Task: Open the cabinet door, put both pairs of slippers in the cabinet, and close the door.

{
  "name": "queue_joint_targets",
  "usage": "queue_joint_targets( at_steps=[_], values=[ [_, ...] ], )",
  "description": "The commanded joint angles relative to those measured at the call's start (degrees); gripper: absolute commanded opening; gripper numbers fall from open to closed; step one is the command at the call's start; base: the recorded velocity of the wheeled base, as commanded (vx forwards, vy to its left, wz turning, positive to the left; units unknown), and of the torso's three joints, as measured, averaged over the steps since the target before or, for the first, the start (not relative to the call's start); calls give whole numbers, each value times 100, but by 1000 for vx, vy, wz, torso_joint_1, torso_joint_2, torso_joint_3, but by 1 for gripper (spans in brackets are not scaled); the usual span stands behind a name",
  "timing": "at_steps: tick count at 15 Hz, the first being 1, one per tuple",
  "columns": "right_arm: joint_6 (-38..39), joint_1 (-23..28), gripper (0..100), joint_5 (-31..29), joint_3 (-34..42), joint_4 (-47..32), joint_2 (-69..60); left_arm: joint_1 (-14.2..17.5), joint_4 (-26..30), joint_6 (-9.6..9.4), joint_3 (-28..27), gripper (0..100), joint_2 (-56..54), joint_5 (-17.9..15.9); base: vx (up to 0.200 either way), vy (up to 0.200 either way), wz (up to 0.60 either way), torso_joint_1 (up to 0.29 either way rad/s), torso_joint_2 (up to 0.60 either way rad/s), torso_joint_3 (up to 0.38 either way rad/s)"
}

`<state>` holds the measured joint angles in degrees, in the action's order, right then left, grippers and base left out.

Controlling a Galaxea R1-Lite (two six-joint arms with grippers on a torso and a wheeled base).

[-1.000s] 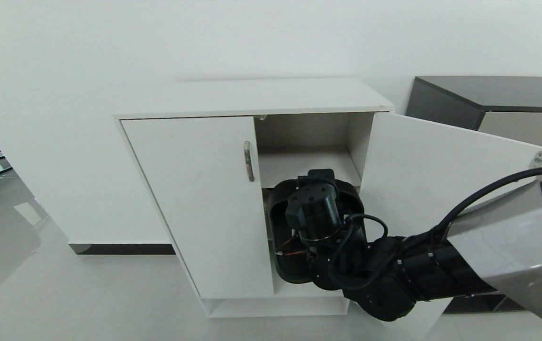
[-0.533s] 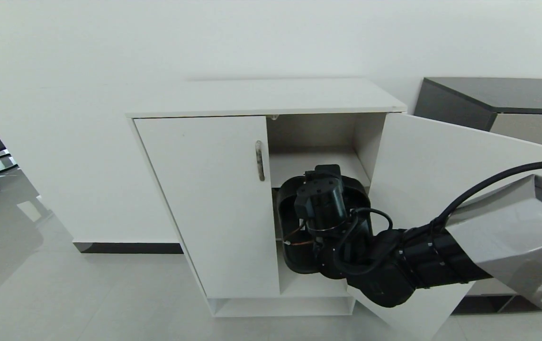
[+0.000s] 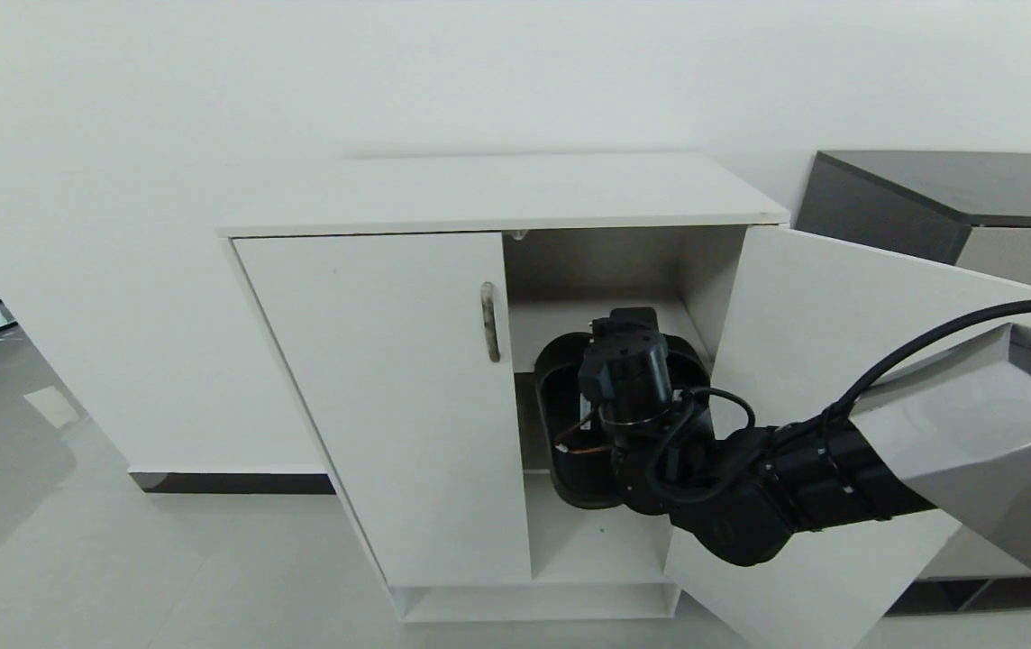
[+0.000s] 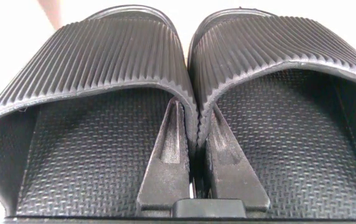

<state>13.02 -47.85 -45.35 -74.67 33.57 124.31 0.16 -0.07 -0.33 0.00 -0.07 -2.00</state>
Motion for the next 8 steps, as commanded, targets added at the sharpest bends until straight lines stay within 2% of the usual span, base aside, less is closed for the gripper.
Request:
queue_joint_targets(
  at_steps=[1,8],
  values=[
    [-28,-14,0,26,-74,9,-21,2,-1,-2,0,0,7,-2,200,0,0,17,-2,-2],
    [-238,232,0,61,-795,-26,516,2,-1,-2,0,0,7,-2,200,0,0,2,4,2]
  ],
)
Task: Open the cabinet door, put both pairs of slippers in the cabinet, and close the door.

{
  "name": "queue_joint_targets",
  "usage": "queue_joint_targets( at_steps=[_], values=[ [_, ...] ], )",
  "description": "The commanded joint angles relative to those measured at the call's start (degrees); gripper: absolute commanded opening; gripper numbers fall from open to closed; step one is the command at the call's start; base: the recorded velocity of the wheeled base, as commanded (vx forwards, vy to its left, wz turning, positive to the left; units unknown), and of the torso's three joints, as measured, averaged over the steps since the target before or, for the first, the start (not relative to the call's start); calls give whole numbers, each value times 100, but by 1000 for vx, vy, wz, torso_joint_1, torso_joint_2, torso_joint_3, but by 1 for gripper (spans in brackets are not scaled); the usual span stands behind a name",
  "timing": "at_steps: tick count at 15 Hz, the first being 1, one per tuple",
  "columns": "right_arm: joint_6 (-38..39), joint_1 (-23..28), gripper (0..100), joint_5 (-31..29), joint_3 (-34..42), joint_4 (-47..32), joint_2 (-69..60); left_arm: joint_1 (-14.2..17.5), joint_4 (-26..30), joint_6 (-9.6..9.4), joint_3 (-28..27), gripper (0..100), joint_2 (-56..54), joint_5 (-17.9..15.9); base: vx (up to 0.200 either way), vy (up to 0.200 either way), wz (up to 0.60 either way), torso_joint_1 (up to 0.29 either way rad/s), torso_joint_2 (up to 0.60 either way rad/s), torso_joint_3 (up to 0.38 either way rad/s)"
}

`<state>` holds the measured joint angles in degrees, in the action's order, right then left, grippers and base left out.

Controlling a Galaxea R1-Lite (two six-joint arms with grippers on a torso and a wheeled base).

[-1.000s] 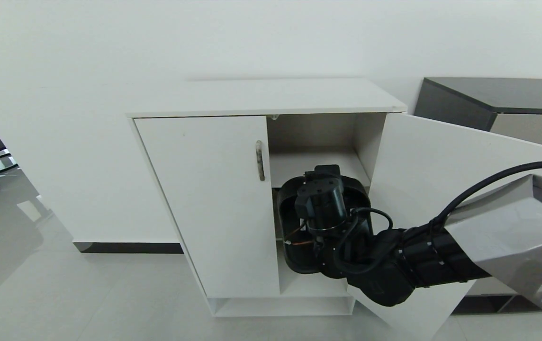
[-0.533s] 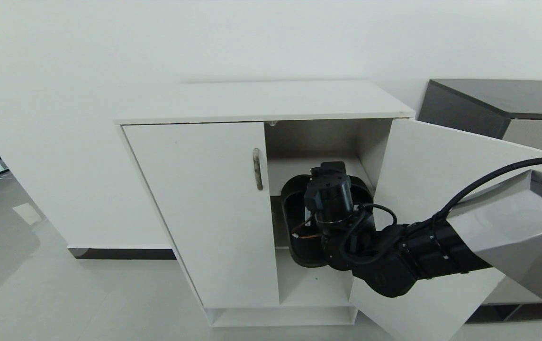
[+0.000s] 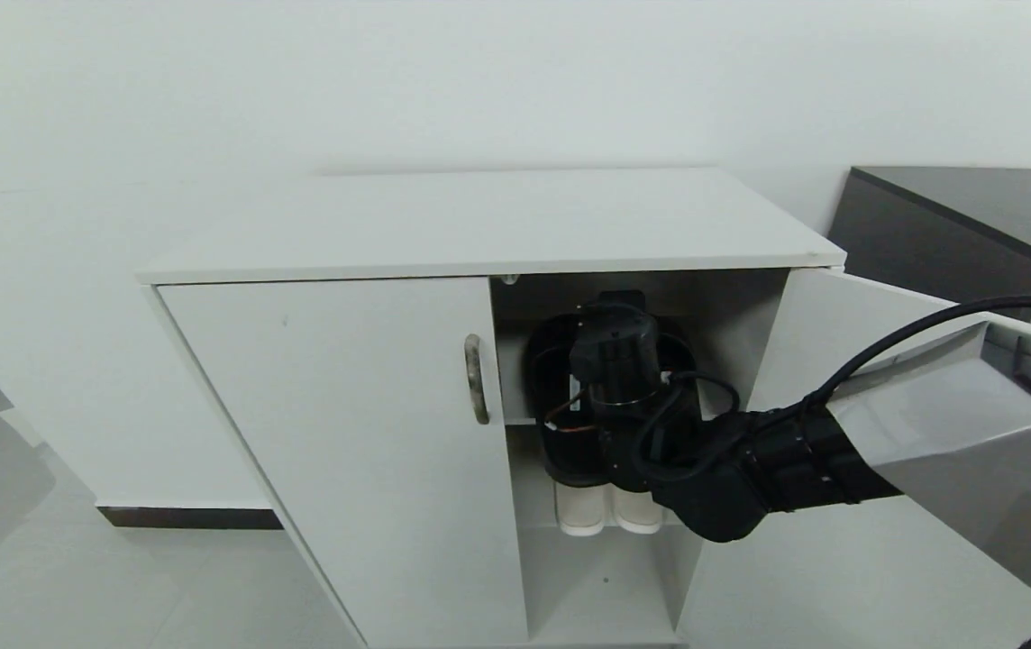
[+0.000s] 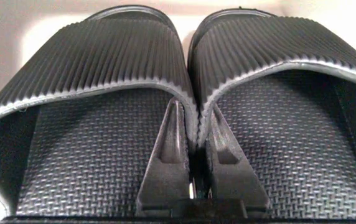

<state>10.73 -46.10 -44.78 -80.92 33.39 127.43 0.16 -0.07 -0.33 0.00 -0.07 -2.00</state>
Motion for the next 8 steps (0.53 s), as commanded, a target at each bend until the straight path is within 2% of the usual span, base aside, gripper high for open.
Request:
queue_joint_targets(
  at_steps=[1,2,8],
  values=[
    [-9,84,0,4,-266,-8,291,2,-1,-2,0,0,7,-2,200,0,0,-7,2,2],
    [-9,137,0,4,-381,-8,406,2,-1,-46,0,0,7,-11,200,0,0,2,2,-2],
    [-229,506,0,189,-1207,1,968,2,-1,-20,0,0,7,-11,0,0,0,0,0,0]
  ],
)
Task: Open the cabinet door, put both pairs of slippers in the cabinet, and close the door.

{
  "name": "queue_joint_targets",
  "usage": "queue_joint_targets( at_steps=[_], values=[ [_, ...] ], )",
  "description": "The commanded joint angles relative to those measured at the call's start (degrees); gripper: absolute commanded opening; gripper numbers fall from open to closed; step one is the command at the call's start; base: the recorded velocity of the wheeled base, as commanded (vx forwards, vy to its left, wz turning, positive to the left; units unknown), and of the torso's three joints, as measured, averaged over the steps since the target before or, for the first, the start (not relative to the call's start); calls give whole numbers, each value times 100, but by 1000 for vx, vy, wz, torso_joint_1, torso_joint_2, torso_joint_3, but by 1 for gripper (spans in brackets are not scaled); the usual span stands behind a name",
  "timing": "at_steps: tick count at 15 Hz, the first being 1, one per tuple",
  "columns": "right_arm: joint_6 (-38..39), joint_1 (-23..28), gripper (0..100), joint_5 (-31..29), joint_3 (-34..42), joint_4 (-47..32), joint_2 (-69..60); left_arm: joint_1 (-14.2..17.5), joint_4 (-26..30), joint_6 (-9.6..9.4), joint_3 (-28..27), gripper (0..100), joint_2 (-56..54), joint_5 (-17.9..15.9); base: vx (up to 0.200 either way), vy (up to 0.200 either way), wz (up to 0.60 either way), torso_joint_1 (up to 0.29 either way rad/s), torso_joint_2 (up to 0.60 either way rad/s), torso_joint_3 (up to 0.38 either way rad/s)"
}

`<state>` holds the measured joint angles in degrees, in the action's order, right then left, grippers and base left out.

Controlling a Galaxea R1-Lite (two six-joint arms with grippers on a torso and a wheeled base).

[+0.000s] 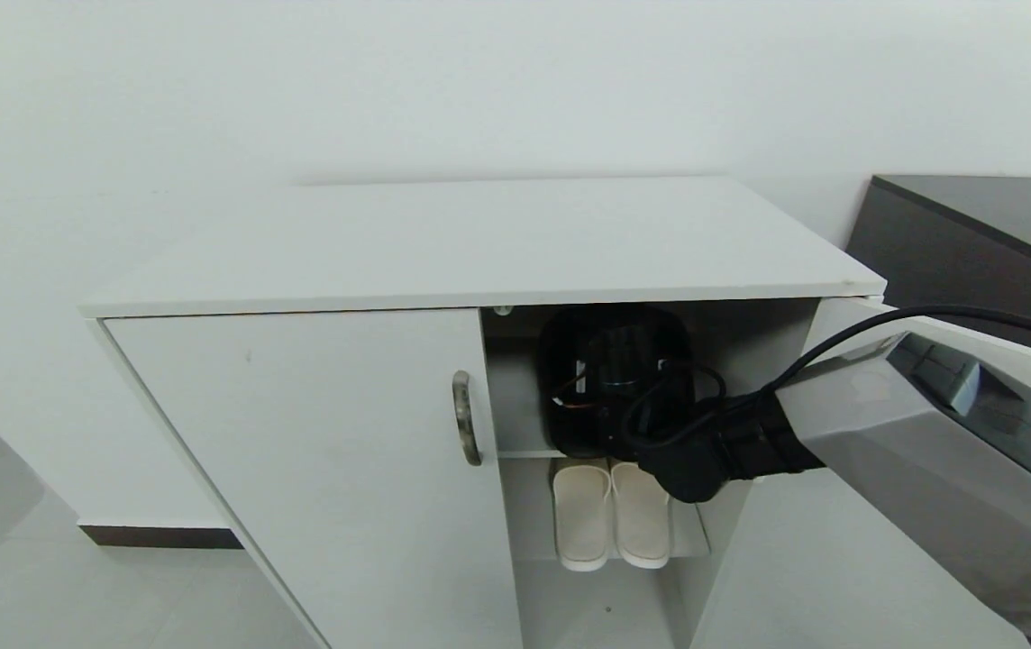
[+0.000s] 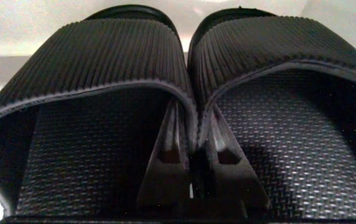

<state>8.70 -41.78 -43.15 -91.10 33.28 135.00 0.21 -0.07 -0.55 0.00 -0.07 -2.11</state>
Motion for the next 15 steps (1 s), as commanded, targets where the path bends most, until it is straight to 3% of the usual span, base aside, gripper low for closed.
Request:
queue_joint_targets(
  at_steps=[1,13,14,15],
  values=[
    [-44,100,0,62,-356,12,299,-3,-1,2,0,0,7,0,0,0,0,0,0,0],
    [-106,135,0,114,-681,-59,607,-3,-1,11,0,0,7,0,0,0,0,0,0,0],
    [-106,135,100,114,-672,-67,607,-3,-1,11,0,0,7,0,0,0,0,0,0,0],
    [-106,135,100,114,-663,-67,607,-3,-1,20,0,0,7,0,0,0,0,0,0,0]
  ],
)
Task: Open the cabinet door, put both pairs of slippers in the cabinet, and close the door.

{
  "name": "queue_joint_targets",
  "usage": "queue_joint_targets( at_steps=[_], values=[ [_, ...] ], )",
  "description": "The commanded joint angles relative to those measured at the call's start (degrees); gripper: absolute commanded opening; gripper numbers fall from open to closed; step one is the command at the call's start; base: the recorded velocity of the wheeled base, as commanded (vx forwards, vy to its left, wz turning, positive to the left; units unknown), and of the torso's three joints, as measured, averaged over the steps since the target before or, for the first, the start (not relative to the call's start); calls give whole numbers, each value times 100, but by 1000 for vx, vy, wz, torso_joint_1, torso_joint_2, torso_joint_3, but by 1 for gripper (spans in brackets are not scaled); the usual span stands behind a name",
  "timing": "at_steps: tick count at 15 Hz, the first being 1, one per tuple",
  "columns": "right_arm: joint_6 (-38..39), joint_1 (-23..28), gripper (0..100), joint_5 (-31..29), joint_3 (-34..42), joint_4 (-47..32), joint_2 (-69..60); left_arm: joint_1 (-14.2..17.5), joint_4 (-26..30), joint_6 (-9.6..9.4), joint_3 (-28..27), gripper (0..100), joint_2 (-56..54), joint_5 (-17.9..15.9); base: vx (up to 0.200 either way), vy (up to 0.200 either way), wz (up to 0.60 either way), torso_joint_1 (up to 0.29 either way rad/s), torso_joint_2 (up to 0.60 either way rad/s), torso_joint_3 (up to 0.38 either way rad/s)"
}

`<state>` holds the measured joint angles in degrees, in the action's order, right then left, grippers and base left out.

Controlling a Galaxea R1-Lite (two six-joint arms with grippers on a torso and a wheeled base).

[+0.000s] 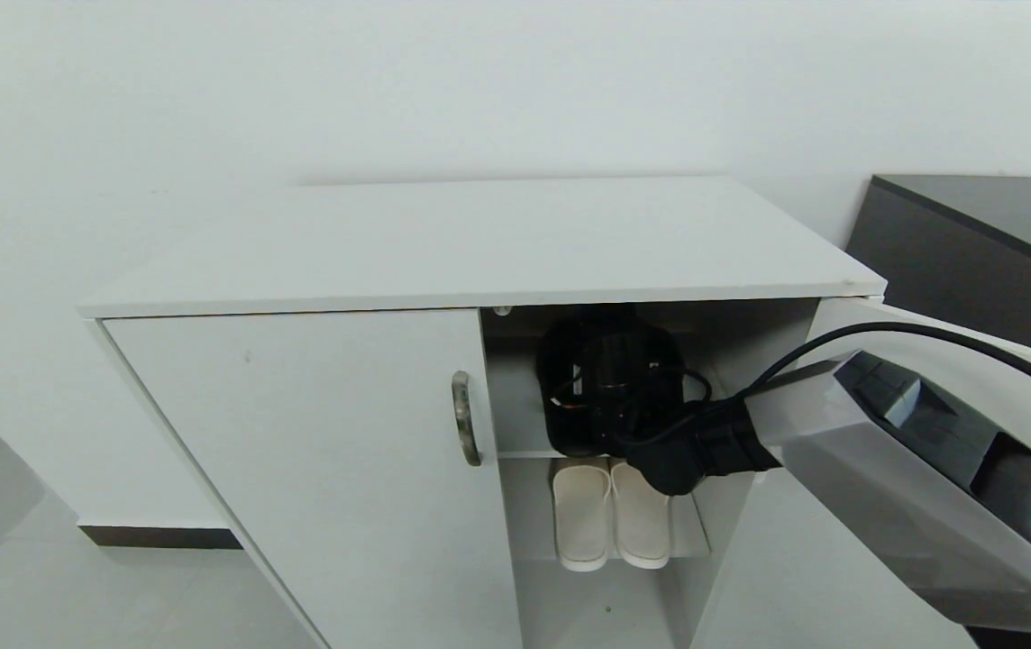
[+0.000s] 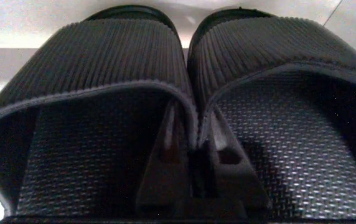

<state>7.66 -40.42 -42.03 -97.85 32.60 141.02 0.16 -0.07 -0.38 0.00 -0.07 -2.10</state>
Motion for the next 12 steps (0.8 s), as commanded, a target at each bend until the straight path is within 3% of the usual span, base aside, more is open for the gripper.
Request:
queue_joint_targets(
  at_steps=[1,4,9,12],
  values=[
    [-1,-1,100,2,21,1,4,2,-1,3,0,0,7,-1,0,0,0,0,0,0],
    [43,-45,100,2,328,115,-233,2,-1,11,0,0,7,8,0,0,0,0,0,0],
    [8,-194,100,248,2121,660,-1745,2,-1,55,0,0,7,-1,0,0,0,0,0,0],
    [140,-502,100,459,3378,845,-2307,2,-1,55,0,0,7,-1,-200,0,0,4,1,-1]
  ],
)
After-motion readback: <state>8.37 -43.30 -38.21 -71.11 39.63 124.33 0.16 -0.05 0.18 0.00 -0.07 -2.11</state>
